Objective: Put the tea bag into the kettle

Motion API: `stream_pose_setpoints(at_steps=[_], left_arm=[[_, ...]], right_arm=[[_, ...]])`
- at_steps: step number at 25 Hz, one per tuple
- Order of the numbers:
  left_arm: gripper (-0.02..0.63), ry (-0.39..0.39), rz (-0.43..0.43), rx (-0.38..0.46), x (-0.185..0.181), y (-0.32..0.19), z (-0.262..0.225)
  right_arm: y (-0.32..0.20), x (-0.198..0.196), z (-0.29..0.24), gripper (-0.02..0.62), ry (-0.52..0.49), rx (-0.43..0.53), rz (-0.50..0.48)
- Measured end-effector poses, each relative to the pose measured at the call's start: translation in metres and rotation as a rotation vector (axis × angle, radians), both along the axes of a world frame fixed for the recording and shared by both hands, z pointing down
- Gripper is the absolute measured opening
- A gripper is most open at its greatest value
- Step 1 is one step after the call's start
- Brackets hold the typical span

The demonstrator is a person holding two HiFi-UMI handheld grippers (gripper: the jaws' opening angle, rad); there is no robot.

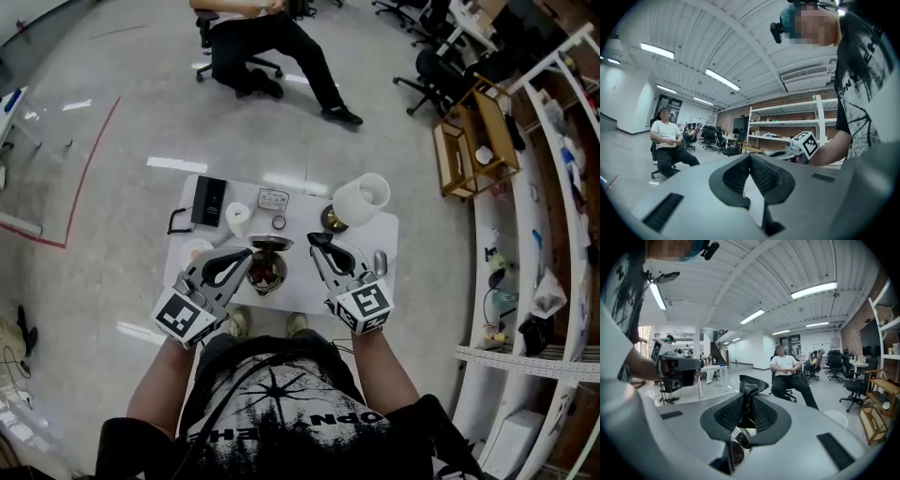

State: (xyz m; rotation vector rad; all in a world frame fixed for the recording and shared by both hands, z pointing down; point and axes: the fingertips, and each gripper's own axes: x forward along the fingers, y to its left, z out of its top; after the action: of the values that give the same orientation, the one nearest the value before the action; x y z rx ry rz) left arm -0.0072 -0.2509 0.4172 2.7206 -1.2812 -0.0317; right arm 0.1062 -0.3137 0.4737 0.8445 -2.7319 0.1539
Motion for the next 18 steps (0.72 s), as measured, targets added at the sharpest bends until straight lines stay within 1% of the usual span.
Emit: stream_pose_setpoints(at_steps=[4,7,9,12,15,18], left_arm=[[0.006,-0.016,-0.006,0.015,-0.004,0.004,-0.006],[0.006,-0.018,-0.014,0.033,-0.008,0.005,-0.010],[0.006,-0.029,-0.017,0.030,-0.012,0.011,-0.007],[0.006,-0.020,-0.016,0.007,-0.019,0.019,-0.001],[0.006,0.005,-0.028,-0.019,-0.027,0.028,0.006],[0.006,0.006,-0.053,-0.039,-0.038,0.036,0.009]], right_arm=[[0.009,-0.007,-0.023,0.051,-0.020,0.035,-0.045],[0.012,-0.015,-0.021,0.051,-0.019,0.033,-0.062],[0.018,-0.023,-0.011,0.051,-0.014,0.019,-0.078],[0.025,-0.034,0.012,0.052,0.028,-0.004,-0.115],[0.036,-0.042,0.055,0.052,0.109,-0.069,-0.158],[0.045,-0.054,0.102,0.052,0.191,-0.134,-0.204]])
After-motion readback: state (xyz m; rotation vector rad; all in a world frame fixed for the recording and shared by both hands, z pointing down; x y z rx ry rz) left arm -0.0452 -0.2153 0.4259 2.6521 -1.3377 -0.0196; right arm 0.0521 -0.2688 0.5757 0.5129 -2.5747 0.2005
